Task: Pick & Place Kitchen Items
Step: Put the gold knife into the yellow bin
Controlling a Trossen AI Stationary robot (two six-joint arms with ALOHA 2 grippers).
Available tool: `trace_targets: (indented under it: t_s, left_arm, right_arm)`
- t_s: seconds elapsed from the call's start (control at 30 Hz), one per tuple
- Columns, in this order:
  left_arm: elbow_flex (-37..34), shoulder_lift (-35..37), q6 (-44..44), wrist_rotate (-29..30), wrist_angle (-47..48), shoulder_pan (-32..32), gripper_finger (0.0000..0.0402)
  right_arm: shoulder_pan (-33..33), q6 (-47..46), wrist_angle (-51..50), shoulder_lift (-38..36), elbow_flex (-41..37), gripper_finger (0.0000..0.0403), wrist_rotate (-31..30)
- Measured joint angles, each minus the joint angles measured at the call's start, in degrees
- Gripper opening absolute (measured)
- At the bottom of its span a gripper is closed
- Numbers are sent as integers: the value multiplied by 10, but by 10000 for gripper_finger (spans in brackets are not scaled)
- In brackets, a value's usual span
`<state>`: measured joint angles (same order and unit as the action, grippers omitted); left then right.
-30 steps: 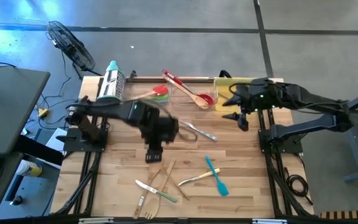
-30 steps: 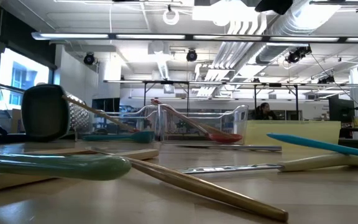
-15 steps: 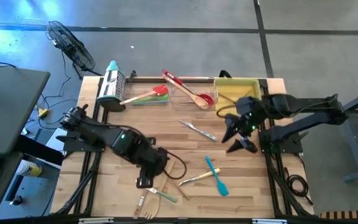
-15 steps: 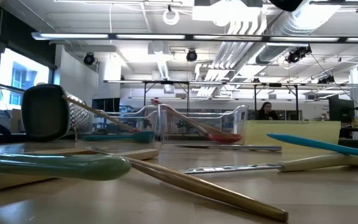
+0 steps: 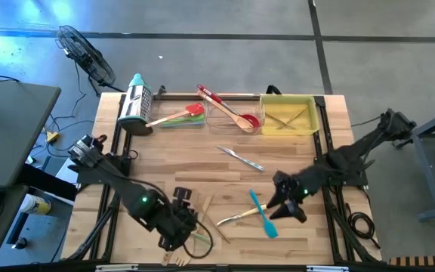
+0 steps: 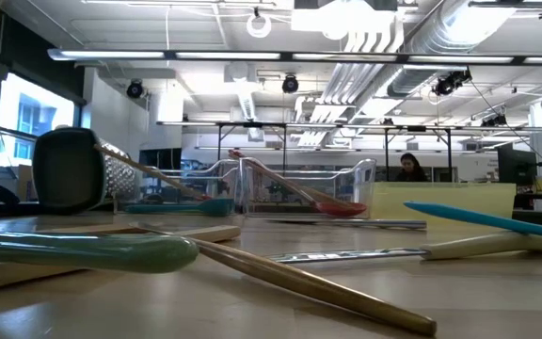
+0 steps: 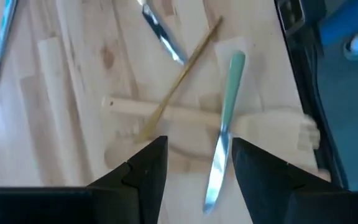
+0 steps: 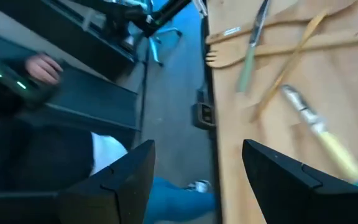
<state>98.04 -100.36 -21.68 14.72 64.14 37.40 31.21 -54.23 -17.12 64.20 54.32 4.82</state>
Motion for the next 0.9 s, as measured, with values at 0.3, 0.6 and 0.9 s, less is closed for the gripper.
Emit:
trace_targets:
  t_s: [0.3, 0.6, 0.9]
  left_arm:
    - [-94, -24, 39, -2, -102, -51, 173]
    - [-91, -101, 182, -40, -184, -89, 173]
    - [-91, -154, 220, -74, -223, -100, 173]
  right_arm:
    - [142, -43, 185, 0, -62, 234, -114]
    - [179, -41, 209, 0, -64, 234, -174]
    - [174, -41, 207, 0, -64, 234, -183]
